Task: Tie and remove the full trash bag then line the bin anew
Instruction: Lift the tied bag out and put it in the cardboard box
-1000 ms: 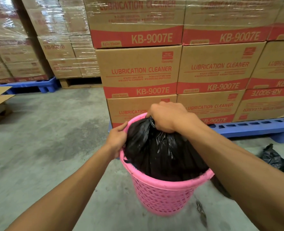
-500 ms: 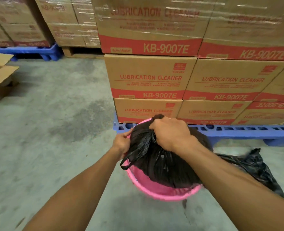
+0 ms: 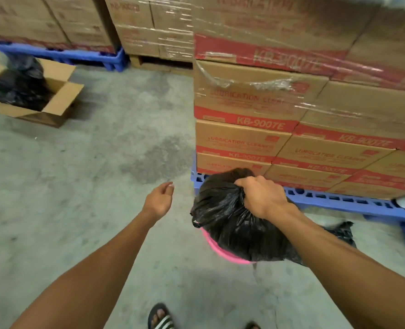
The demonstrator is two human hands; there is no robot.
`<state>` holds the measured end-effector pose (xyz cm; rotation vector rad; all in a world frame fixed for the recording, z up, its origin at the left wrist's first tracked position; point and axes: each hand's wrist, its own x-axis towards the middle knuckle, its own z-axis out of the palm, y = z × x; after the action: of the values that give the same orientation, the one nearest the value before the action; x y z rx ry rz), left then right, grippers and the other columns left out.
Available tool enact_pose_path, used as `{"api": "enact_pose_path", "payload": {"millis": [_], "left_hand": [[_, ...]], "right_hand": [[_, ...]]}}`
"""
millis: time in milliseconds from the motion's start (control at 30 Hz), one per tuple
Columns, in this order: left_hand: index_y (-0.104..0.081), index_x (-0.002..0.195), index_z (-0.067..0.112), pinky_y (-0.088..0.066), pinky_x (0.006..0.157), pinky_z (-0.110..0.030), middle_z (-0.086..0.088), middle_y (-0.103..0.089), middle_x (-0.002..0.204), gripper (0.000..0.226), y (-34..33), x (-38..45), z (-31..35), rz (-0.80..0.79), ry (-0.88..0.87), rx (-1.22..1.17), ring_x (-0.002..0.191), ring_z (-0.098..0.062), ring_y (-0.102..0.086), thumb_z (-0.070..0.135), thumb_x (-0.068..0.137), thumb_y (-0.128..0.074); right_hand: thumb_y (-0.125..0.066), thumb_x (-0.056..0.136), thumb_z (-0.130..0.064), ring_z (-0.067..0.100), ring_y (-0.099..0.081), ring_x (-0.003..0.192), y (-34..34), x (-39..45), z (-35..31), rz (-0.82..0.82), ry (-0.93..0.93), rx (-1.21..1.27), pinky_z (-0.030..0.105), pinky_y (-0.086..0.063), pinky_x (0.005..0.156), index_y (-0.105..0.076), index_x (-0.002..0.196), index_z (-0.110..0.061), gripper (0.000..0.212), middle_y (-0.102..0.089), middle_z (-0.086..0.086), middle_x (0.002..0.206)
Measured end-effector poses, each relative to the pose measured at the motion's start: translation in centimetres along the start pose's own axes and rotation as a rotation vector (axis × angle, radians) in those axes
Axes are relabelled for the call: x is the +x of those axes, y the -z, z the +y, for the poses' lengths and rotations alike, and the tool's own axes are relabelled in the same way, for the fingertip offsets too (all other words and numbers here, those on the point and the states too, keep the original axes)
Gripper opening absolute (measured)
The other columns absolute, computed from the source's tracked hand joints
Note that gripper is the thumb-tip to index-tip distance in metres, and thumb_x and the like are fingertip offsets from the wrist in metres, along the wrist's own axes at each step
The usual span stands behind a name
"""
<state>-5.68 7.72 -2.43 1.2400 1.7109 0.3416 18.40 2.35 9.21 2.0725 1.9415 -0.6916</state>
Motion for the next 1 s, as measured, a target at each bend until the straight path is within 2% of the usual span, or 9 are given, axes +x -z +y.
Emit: {"api": "enact_pose_path", "payload": {"millis": [200,333,433,500,567,667,733,800,1000], "left_hand": [[-0.053,0.136,0.017,-0.032,0.112,-0.035,-0.006,-0.052,0.144,0.044,15.4,-8.3,0.6,0.106,0.035,0.028,0.134,-0.027,-0.045,0.037,0.100,-0.038],[-0.054,0.135,0.013,-0.032,0.111,-0.034,-0.009,-0.052,0.144,0.043,25.6,-12.2,0.6,0.191,0.017,0.034,0.134,-0.027,-0.046,0.034,0.101,-0.039],[-0.056,0.133,0.013,-0.036,0.106,-0.032,-0.011,-0.057,0.138,0.040,32.6,-14.0,0.8,0.278,-0.027,0.047,0.129,-0.028,-0.051,0.031,0.100,-0.042],[-0.057,0.131,0.014,-0.039,0.103,-0.033,-0.011,-0.061,0.134,0.040,36.7,-14.8,0.5,0.337,-0.072,0.082,0.123,-0.028,-0.056,0.033,0.099,-0.042],[-0.055,0.132,0.017,-0.041,0.103,-0.037,-0.009,-0.060,0.135,0.042,40.5,-15.1,0.1,0.387,-0.111,0.190,0.124,-0.028,-0.056,0.038,0.099,-0.040],[-0.049,0.137,0.023,-0.039,0.107,-0.041,-0.005,-0.055,0.141,0.046,45.0,-15.0,-0.2,0.432,-0.117,0.344,0.129,-0.027,-0.050,0.042,0.098,-0.035],[-0.047,0.137,0.025,-0.037,0.109,-0.042,-0.003,-0.052,0.143,0.046,47.4,-14.4,-0.4,0.465,-0.112,0.391,0.132,-0.025,-0.048,0.043,0.097,-0.034],[-0.046,0.138,0.026,-0.035,0.110,-0.042,-0.001,-0.051,0.144,0.046,49.6,-13.4,-0.7,0.485,-0.104,0.419,0.134,-0.023,-0.045,0.044,0.097,-0.033],[-0.043,0.140,0.027,-0.031,0.112,-0.045,-0.002,-0.049,0.146,0.049,56.3,-7.4,-2.8,0.488,-0.020,0.413,0.136,-0.024,-0.043,0.046,0.096,-0.030]], "right_hand": [[-0.050,0.086,-0.014,0.038,-0.054,0.119,8.5,-3.3,-9.6,-0.002,0.030,-0.003,0.046,-0.046,0.090,-0.044,0.141,-0.033,0.059,-0.057,0.014,0.132],[-0.050,0.084,-0.017,0.039,-0.056,0.115,13.4,-4.2,-17.1,0.023,0.059,-0.057,0.046,-0.047,0.090,-0.044,0.140,-0.029,0.057,-0.058,0.014,0.129],[-0.049,0.083,-0.012,0.037,-0.062,0.096,16.2,-3.8,-22.7,0.061,0.079,-0.072,0.045,-0.053,0.076,-0.042,0.130,-0.023,0.049,-0.062,0.012,0.103],[-0.046,0.083,-0.009,0.033,-0.059,0.081,17.5,-3.1,-26.4,0.084,0.106,-0.038,0.040,-0.049,0.063,-0.040,0.124,-0.023,0.044,-0.056,0.008,0.086],[-0.046,0.083,-0.010,0.031,-0.056,0.073,18.4,-2.0,-29.9,0.122,0.121,0.012,0.037,-0.046,0.058,-0.041,0.118,-0.023,0.038,-0.055,0.005,0.080],[-0.050,0.081,-0.017,0.025,-0.059,0.075,18.7,0.1,-34.5,0.196,0.140,0.169,0.037,-0.052,0.062,-0.042,0.114,-0.028,0.036,-0.062,0.004,0.090],[-0.051,0.079,-0.015,0.026,-0.059,0.079,18.9,1.8,-37.6,0.221,0.157,0.280,0.036,-0.048,0.062,-0.043,0.118,-0.025,0.041,-0.062,0.005,0.097],[-0.053,0.077,-0.013,0.028,-0.058,0.084,19.2,3.5,-40.6,0.237,0.177,0.378,0.036,-0.044,0.063,-0.046,0.117,-0.021,0.041,-0.062,0.006,0.101],[-0.056,0.080,-0.017,0.030,-0.058,0.093,19.4,12.4,-49.6,0.204,0.149,0.603,0.039,-0.048,0.077,-0.044,0.122,-0.023,0.044,-0.063,0.008,0.111]]}}
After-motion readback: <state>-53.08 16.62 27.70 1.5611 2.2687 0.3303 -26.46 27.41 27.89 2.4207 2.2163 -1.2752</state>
